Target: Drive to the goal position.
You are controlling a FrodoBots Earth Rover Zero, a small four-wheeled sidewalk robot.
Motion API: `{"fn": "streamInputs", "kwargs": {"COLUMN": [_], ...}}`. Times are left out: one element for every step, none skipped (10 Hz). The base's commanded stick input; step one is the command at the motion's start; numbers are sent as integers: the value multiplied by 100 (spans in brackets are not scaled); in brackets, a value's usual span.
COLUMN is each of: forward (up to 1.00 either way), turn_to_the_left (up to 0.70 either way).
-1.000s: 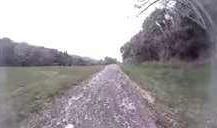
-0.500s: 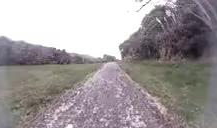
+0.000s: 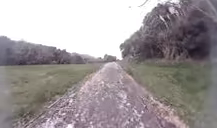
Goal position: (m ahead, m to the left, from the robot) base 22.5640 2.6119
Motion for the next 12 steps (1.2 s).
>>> {"fn": "streamInputs", "kwargs": {"forward": [85, 85, 85, 85, 85, 85, 85, 85, 85, 85, 85, 85], "turn_to_the_left": [0, 0, 0, 0, -2, -3, -22, -33, -34, -18, 0, 0]}}
